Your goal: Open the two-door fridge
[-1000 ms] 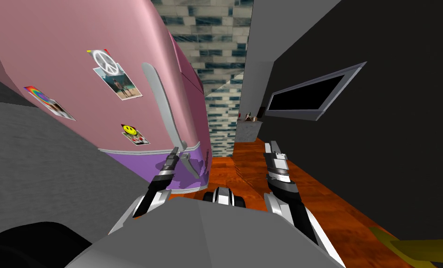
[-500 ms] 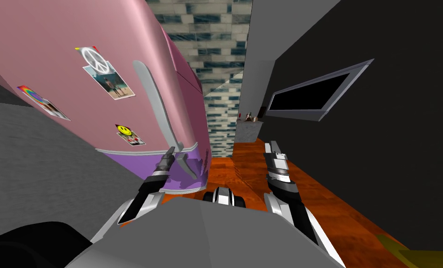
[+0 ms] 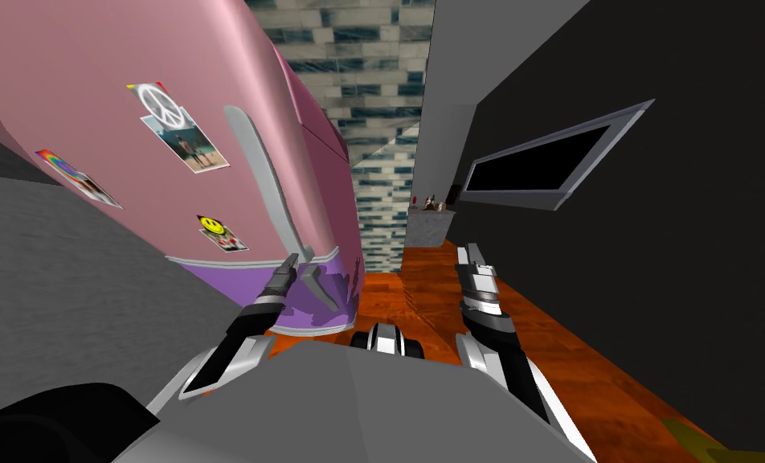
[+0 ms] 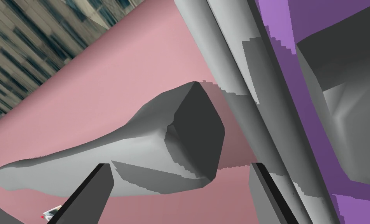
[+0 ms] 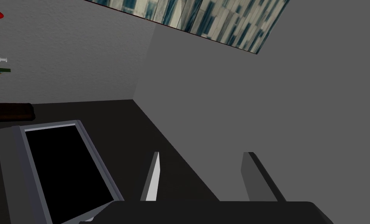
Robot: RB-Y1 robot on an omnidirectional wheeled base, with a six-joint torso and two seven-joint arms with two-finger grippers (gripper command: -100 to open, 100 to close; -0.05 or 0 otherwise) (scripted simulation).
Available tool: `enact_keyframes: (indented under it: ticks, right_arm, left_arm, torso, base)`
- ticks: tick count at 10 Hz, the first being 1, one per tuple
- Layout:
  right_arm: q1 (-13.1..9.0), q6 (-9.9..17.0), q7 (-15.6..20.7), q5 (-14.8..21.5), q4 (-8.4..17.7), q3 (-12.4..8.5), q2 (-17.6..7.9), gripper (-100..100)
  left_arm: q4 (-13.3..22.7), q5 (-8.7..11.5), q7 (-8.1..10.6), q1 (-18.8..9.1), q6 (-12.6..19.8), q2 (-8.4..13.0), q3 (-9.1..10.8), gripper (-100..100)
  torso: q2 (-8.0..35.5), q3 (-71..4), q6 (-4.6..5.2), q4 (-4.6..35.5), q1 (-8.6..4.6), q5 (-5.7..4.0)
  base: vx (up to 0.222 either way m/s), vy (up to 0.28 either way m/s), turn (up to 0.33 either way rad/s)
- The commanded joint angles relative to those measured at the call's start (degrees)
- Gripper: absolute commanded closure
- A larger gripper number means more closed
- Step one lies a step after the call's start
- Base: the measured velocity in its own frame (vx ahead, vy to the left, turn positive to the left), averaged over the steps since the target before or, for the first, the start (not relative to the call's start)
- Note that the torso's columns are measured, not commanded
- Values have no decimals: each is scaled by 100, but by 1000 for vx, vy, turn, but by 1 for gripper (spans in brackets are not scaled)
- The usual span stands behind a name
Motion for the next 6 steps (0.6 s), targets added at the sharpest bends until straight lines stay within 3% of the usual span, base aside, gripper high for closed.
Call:
enact_keyframes:
  ticks: [1,6]
  right_arm:
    - [0,0,0,0,0,0,0,0]
    - [0,0,0,0,0,0,0,0]
  left_arm:
    - [-256,49,26,167,416,87,96,-100]
    - [-683,138,73,460,1131,271,277,-100]
  torso:
    - [-1,0,0,0,-2,0]
    - [-15,-8,7,-6,-7,1]
  base:
    - [31,-44,23]
    - [27,-44,21]
